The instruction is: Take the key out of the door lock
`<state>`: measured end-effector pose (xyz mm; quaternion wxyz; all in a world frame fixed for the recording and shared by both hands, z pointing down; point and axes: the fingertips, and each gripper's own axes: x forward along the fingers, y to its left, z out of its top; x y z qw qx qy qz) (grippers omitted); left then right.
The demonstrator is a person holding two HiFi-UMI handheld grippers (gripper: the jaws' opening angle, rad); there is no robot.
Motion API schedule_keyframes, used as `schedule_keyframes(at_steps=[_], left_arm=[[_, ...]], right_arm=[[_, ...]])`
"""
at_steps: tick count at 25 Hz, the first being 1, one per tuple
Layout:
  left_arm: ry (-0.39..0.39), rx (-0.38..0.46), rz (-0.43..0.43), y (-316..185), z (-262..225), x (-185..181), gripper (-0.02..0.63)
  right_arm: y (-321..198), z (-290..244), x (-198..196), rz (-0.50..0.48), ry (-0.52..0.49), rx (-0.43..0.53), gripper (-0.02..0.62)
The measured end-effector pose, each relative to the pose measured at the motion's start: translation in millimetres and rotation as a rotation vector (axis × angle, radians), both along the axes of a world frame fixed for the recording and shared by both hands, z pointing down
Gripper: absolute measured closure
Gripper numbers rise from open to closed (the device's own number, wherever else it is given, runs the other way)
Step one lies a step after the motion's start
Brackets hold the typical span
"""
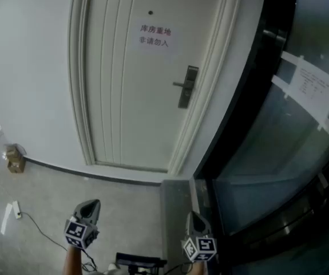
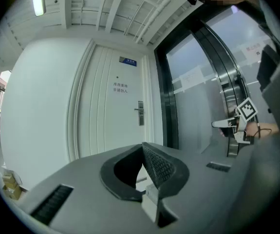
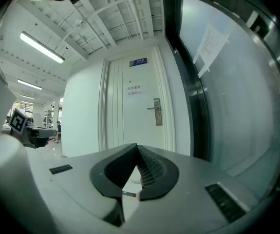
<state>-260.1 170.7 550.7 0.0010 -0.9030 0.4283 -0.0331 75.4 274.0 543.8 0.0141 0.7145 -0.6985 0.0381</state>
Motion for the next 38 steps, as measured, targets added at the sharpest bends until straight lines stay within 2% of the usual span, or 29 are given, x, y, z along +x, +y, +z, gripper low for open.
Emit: schedule_keyframes(at_steps=[4,18,27,38], left_arm=[[0.000,0.004,0.003,-1.9,-0.5,8.1,0.597],[-0.009,0.008,0.002,-4.0,-1.7,57.8,0.597],[-0.016,0.010,-0.038,-4.0,0.9,87.9,0.597],[-0.046,0.006,-0.025,-35.0,3.7,124.2,0.597]], right_arm=[[-3.2,4.0,6.1,-0.021,-0.030,0.016,0.586],[-8.1,5.3,46.8,-0.042,0.001,0.009,0.586],[-5.2,11.2,80.8,-0.069,0.001,0.008,0.586],[-29.9,23.2,115.2,-0.066,-0.045,0.002,0.586]])
